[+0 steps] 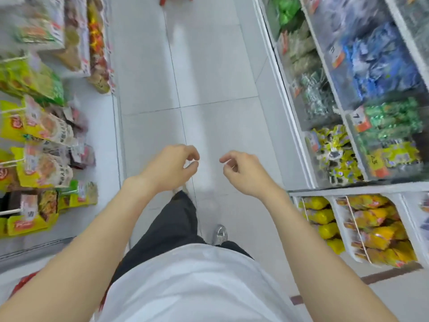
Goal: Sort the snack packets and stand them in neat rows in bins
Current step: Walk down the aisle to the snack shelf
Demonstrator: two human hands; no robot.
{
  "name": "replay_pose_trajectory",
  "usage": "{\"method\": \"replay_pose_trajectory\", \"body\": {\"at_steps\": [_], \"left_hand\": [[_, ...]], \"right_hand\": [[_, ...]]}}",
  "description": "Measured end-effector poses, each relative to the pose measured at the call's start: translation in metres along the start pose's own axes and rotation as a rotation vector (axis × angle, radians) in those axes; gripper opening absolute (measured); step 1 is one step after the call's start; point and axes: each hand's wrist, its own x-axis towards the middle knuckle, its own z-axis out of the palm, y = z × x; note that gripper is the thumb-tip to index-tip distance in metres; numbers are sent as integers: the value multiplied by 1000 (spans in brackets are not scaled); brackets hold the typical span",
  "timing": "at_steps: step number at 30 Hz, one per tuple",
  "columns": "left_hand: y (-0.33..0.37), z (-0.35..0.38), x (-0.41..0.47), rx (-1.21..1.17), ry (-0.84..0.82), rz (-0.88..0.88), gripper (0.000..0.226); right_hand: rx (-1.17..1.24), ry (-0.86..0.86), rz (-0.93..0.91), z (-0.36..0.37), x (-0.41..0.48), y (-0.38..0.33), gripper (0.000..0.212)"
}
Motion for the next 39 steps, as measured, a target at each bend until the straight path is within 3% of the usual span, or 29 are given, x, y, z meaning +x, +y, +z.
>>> {"method": "replay_pose_trajectory", "body": {"at_steps": [9,19,27,32,39], "left_hand": [[-93,-170,198,-39,23,-11,24],[-106,-331,424,-14,-35,81,22],[-111,-450,624,52,-8,25,22],[-135,-517,717,15,64,-57,20],[-184,-608,870,-55,42,-90,19]], "right_hand": [[-28,-3,-17,-83,254,-113,27],[20,112,43,-190,475,-168,26],[84,138,7,-305,679,-205,27],[44,20,-12,-365,797,-242,28],[-90,-238,4,-423,974,-279,29]]}}
